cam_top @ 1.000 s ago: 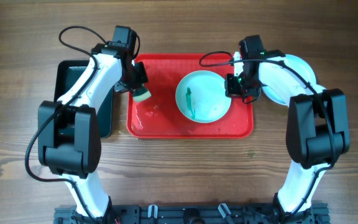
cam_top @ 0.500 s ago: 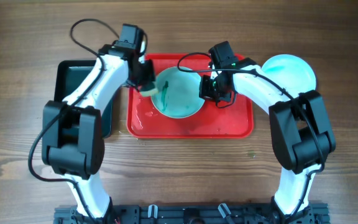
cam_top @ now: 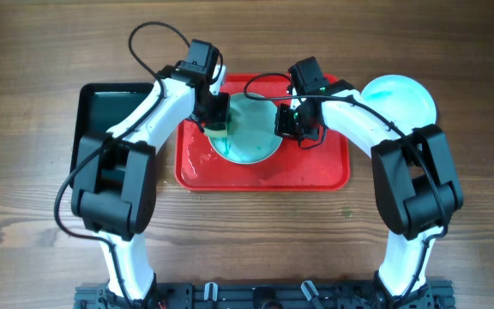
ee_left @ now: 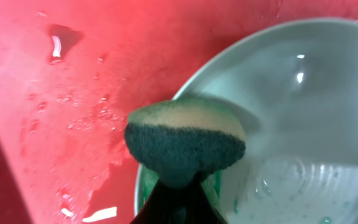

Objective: Clean dirty plates on tray and stack at the side
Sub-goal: 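Scrub the plate with the sponge in the left gripper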

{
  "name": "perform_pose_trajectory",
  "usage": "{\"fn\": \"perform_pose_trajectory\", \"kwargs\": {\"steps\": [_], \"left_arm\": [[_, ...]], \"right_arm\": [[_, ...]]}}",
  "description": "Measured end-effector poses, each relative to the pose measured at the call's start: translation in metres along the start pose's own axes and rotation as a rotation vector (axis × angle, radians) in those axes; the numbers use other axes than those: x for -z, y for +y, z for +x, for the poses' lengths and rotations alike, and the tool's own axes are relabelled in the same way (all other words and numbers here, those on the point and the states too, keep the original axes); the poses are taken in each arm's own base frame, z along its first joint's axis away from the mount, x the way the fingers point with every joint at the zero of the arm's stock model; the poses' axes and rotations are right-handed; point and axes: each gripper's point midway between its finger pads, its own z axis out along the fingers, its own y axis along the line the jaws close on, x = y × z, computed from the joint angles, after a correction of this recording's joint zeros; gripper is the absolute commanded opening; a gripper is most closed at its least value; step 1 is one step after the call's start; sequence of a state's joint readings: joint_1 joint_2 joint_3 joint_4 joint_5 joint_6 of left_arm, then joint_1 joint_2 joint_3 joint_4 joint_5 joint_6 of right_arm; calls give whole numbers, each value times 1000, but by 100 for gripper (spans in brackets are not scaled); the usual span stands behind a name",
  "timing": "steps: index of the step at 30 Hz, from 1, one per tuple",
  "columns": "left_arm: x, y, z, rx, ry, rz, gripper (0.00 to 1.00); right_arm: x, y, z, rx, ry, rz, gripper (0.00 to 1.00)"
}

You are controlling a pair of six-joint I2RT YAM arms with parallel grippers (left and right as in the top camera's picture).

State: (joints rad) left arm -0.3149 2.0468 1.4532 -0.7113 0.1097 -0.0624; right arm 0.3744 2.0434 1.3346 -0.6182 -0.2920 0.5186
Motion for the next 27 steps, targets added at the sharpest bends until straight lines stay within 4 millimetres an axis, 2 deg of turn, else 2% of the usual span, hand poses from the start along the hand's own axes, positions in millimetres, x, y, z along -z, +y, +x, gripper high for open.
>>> {"fn": "perform_pose_trajectory", "kwargs": {"steps": [7, 13, 20, 24, 27], "left_arm": [[-16, -22, 2, -90, 7, 5, 4], [-18, -41, 3, -107, 17, 73, 4], [-13, -91, 38, -227, 140, 381, 4], [-14, -88, 43, -255, 155, 370, 4], [-19, -71, 39, -209, 153, 227, 4]], "right_arm": [[0, 0, 0, 1, 0, 1, 4], [0, -1, 0, 2, 2, -1, 4], [0, -1, 0, 13, 2, -2, 4], [0, 0, 0, 18, 0, -5, 4], [-1, 3, 0, 21, 2, -17, 4]]}}
